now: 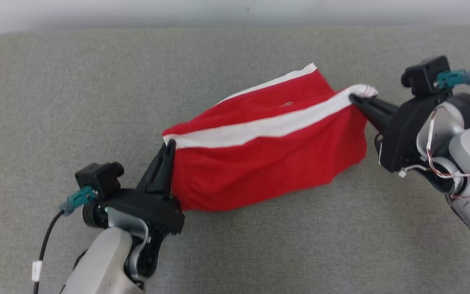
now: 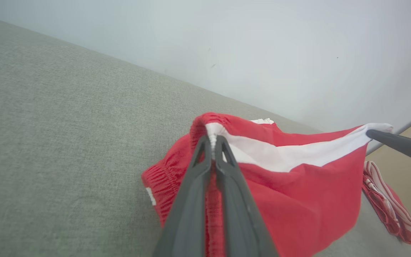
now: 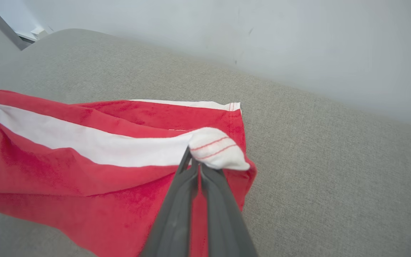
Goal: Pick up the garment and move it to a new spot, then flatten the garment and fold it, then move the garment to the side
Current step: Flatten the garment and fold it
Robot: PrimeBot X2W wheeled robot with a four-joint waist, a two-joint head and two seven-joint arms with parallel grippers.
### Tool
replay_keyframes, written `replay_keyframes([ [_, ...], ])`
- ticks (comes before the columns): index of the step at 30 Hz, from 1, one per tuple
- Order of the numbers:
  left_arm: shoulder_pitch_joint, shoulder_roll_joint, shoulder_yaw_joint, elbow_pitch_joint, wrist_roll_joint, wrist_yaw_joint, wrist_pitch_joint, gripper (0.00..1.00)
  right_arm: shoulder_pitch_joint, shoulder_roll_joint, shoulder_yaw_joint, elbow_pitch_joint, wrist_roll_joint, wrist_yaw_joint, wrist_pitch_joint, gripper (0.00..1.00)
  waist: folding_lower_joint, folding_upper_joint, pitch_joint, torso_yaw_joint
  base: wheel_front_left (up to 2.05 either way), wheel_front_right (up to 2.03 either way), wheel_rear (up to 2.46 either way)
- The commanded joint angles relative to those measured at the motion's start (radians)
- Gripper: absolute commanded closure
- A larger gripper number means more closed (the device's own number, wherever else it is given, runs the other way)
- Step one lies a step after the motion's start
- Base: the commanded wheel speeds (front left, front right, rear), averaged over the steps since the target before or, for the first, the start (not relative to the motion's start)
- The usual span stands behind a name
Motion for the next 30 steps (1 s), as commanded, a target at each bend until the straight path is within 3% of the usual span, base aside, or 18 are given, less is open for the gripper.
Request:
replay_keyframes([
  [1,-0.026,-0.007,0.007,0.015,0.006,0.007,-0.01,1.0,-0.025,0.012,0.005,0.018,-0.011,-0.002,-0.018,1.0,-0.0002,-0.0002,0.043,0.029,0.0,0.0,0.0],
  [21,-0.185,-0.084,0.039,0.151,0.056,0.036,-0.048,1.0,-0.246,0.132,0.085,0.377,-0.169,-0.003,-0.25,1.0,-0.0002,-0.0002,0.129,0.076,0.0,0.0,0.0],
  [22,-0.188,-0.086,0.041,0.154,0.057,0.036,-0.048,0.2,-0.25,0.141,0.089,0.393,-0.171,-0.003,-0.257,0.53,-0.0002,-0.0002,0.13,0.077,0.0,0.0,0.0],
  [23,-0.191,-0.088,0.049,0.153,0.059,0.041,-0.048,0.0,-0.257,0.148,0.089,0.404,-0.17,-0.002,-0.271,0.0,-0.0002,-0.0002,0.13,0.079,0.0,0.0,0.0],
  [30,-0.16,-0.094,0.114,0.1,0.129,0.039,-0.048,0.0,-0.271,0.176,0.089,0.474,-0.159,-0.003,-0.371,0.0,-0.0002,-0.0002,0.106,0.081,0.0,0.0,0.0],
])
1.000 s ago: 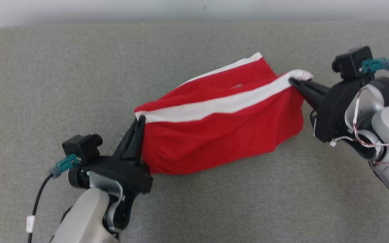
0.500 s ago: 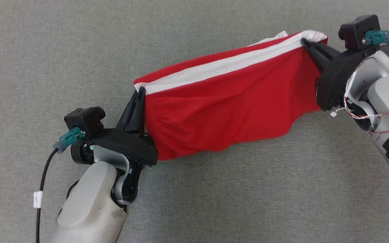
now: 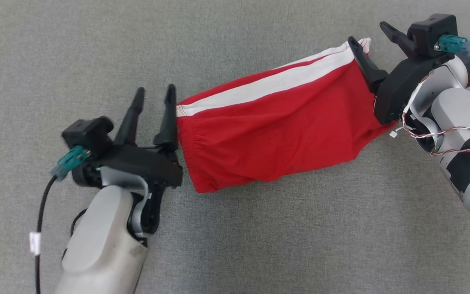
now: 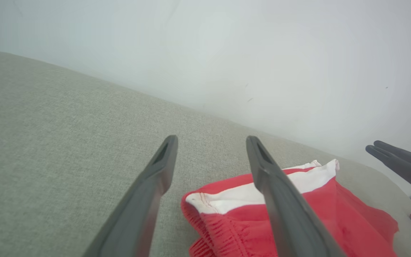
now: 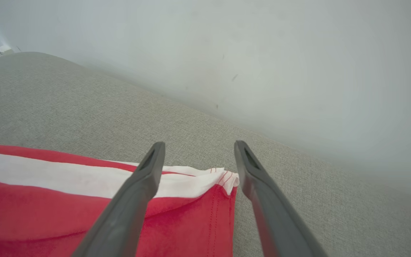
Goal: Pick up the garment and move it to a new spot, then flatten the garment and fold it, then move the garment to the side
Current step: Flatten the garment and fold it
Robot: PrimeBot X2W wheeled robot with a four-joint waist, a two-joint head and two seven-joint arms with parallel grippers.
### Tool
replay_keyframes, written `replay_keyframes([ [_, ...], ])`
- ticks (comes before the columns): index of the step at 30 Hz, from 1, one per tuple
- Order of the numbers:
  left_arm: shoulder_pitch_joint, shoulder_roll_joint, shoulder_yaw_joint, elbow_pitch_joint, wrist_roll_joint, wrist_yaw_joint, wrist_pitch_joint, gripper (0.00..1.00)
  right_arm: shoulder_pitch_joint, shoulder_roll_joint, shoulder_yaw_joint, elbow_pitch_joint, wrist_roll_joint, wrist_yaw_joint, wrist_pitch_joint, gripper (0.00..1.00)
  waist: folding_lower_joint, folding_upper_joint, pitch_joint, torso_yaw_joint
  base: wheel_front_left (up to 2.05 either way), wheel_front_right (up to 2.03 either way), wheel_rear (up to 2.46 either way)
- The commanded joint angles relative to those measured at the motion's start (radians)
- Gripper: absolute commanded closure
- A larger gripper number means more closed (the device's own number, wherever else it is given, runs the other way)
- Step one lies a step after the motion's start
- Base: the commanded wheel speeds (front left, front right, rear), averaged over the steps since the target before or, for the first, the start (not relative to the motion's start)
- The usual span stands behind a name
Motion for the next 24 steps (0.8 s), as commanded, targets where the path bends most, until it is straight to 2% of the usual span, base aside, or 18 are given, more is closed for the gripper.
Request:
replay_keyframes([
  [1,0.031,0.001,0.026,-0.021,0.024,0.002,-0.004,0.0,-0.001,0.002,0.005,0.01,0.011,-0.003,-0.017,0.0,0.0,-0.0001,-0.015,0.0,0.0,0.0,0.0],
  [6,0.116,-0.002,0.117,-0.129,0.135,-0.012,-0.004,0.0,0.034,-0.014,0.006,0.043,0.06,-0.003,-0.013,0.0,0.0,-0.0001,-0.05,0.004,0.0,0.0,0.0],
  [13,0.33,-0.006,0.232,-0.296,0.296,-0.073,-0.003,0.0,0.09,-0.034,-0.024,0.119,0.162,-0.003,0.066,0.0,0.0,-0.0001,-0.077,0.031,0.0,0.0,0.0],
  [17,0.433,-0.008,0.272,-0.349,0.324,-0.096,-0.003,0.0,0.101,-0.03,-0.053,0.16,0.203,-0.003,0.077,0.0,0.0,-0.0001,-0.069,0.052,0.0,0.0,0.0],
  [24,0.582,-0.008,0.284,-0.395,0.312,-0.103,-0.003,0.0,0.105,-0.015,-0.078,0.252,0.22,-0.003,0.09,0.0,0.0,-0.0001,-0.059,0.097,0.0,0.0,0.0],
])
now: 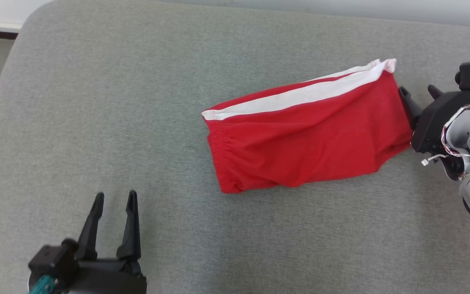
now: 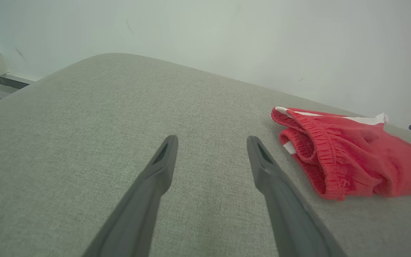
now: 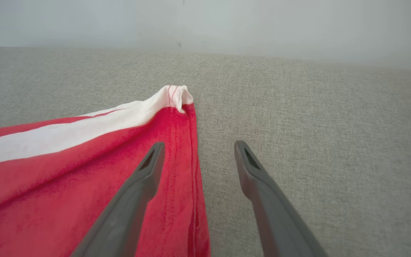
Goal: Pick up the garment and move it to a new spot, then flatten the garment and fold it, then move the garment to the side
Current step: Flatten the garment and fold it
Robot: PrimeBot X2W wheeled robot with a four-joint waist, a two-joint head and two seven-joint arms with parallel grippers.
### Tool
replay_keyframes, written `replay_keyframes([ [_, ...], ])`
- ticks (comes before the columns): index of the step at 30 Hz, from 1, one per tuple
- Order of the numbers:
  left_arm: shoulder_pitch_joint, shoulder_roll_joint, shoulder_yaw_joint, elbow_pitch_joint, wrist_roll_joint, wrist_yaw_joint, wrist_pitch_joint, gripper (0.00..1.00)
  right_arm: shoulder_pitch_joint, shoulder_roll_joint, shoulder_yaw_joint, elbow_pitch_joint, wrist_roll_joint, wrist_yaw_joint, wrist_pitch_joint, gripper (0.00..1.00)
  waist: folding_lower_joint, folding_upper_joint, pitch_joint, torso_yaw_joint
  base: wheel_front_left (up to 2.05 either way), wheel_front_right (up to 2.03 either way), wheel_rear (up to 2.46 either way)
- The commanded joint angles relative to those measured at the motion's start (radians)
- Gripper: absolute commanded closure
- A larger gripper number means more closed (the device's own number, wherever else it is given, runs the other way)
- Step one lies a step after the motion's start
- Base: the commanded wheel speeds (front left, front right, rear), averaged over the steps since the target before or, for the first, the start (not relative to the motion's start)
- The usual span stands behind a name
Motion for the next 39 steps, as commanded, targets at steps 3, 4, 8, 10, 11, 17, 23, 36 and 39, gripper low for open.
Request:
replay_keyframes([
  [3,0.058,-0.001,0.014,-0.041,-0.024,0.017,0.0,0.0,0.02,0.013,-0.01,0.047,0.01,-0.002,0.007,0.0,0.0001,0.0,0.007,0.034,0.0,0.0,0.0],
  [4,0.07,-0.001,0.017,-0.049,-0.022,0.018,0.0,0.0,0.023,0.018,-0.009,0.059,0.009,-0.003,0.01,0.0,0.0001,0.0,0.008,0.039,0.0,0.0,0.0],
  [8,0.09,-0.001,0.027,-0.073,-0.011,0.017,0.0,0.0,0.03,0.031,-0.011,0.089,0.012,-0.003,0.014,0.0,0.0001,0.0,0.014,0.051,0.0,0.0,0.0],
  [10,0.095,-0.001,0.031,-0.087,-0.006,0.015,0.0,0.0,0.034,0.041,-0.012,0.108,0.013,-0.002,0.022,0.0,0.0001,0.0,0.017,0.056,0.0,0.0,0.0],
  [11,0.099,-0.001,0.032,-0.091,-0.003,0.014,0.0,0.0,0.038,0.048,-0.013,0.119,0.016,-0.002,0.031,0.0,0.0001,0.0,0.018,0.058,0.0,0.0,0.0],
  [17,0.093,-0.001,0.03,-0.105,-0.003,0.02,0.0,0.0,0.074,0.089,-0.013,0.159,0.028,-0.001,0.094,0.29,0.0001,0.0,0.016,0.061,0.0,0.0,0.0],
  [23,0.089,-0.001,0.018,-0.092,-0.004,0.019,0.0,0.0,0.075,0.086,-0.017,0.177,0.028,-0.002,0.089,1.0,0.0001,0.0,0.01,0.06,0.0,0.0,0.0],
  [36,0.111,-0.001,0.024,-0.08,-0.003,0.013,0.0,0.0,0.096,0.05,-0.048,0.188,0.029,-0.003,-0.027,1.0,0.0001,0.0,-0.058,0.003,0.0,0.0,0.0],
  [39,0.119,-0.001,0.025,-0.08,0.001,0.013,0.0,0.0,0.105,0.034,-0.055,0.188,0.02,-0.003,-0.059,1.0,0.0001,0.0,-0.079,-0.021,0.0,0.0,0.0],
])
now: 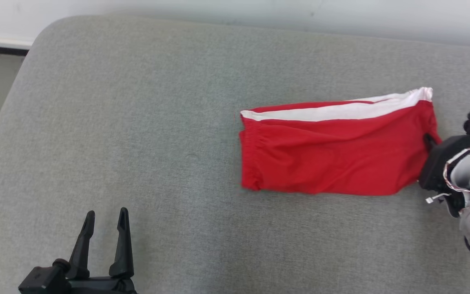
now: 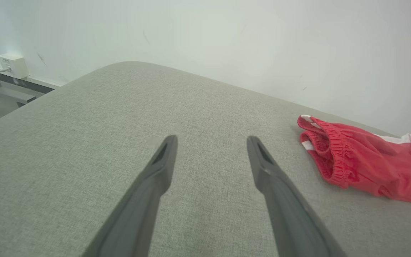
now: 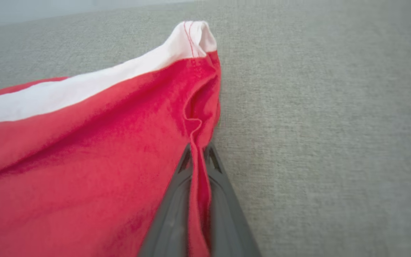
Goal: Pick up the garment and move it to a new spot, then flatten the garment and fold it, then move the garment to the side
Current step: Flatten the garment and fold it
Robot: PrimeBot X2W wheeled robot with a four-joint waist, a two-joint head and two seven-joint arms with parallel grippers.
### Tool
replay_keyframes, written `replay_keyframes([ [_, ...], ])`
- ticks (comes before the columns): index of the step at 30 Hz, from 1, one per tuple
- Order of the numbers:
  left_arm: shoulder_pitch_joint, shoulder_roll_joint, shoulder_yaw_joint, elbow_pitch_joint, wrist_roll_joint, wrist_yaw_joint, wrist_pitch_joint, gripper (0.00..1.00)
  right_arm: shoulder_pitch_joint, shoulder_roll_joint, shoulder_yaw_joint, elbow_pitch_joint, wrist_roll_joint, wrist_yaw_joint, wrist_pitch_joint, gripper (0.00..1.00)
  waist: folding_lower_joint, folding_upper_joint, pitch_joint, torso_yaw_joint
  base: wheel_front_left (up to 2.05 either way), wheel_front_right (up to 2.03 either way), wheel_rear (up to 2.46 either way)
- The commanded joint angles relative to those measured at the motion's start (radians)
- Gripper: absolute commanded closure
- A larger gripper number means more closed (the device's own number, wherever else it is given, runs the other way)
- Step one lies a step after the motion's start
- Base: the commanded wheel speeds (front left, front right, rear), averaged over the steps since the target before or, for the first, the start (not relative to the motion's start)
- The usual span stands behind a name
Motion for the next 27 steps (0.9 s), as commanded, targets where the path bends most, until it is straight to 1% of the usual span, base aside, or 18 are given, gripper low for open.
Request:
replay_keyframes([
  [1,0.013,0.0,0.001,-0.001,0.003,-0.003,0.0,0.0,0.013,-0.02,-0.006,0.004,-0.009,-0.003,-0.017,1.0,-0.0001,0.0,-0.03,-0.03,0.0,0.0,0.0],
  [7,0.02,0.0,-0.006,0.009,0.001,0.002,0.0,0.0,0.022,-0.066,-0.008,0.007,-0.051,-0.003,-0.051,1.0,-0.0001,0.0,-0.067,-0.06,0.0,0.0,0.0],
  [10,0.022,0.0,-0.012,0.016,0.0,0.009,0.0,0.0,0.011,-0.092,0.007,0.007,-0.1,-0.003,-0.058,1.0,-0.0001,0.0,-0.081,-0.068,0.0,0.0,0.0],
  [14,0.027,0.0,-0.017,0.02,-0.005,0.009,0.0,0.0,-0.006,-0.087,0.01,0.006,-0.142,-0.003,-0.064,1.0,-0.0001,0.0,-0.094,-0.073,0.0,0.0,0.0],
  [18,0.032,0.0,-0.023,0.023,-0.011,0.013,0.0,0.0,-0.032,-0.049,0.013,0.006,-0.185,-0.003,-0.071,1.0,-0.0001,0.0,-0.11,-0.076,0.0,0.0,0.0],
  [22,0.039,0.0,-0.03,0.024,-0.014,0.015,0.0,0.0,-0.056,0.022,0.032,0.007,-0.225,-0.003,-0.073,1.0,-0.0001,0.0,-0.122,-0.072,0.0,0.0,0.0],
  [27,0.041,0.0,-0.038,0.024,-0.019,0.013,0.0,0.0,-0.075,0.13,0.034,0.005,-0.229,-0.003,-0.057,1.0,-0.0001,0.0,-0.127,-0.065,0.0,0.0,0.0],
])
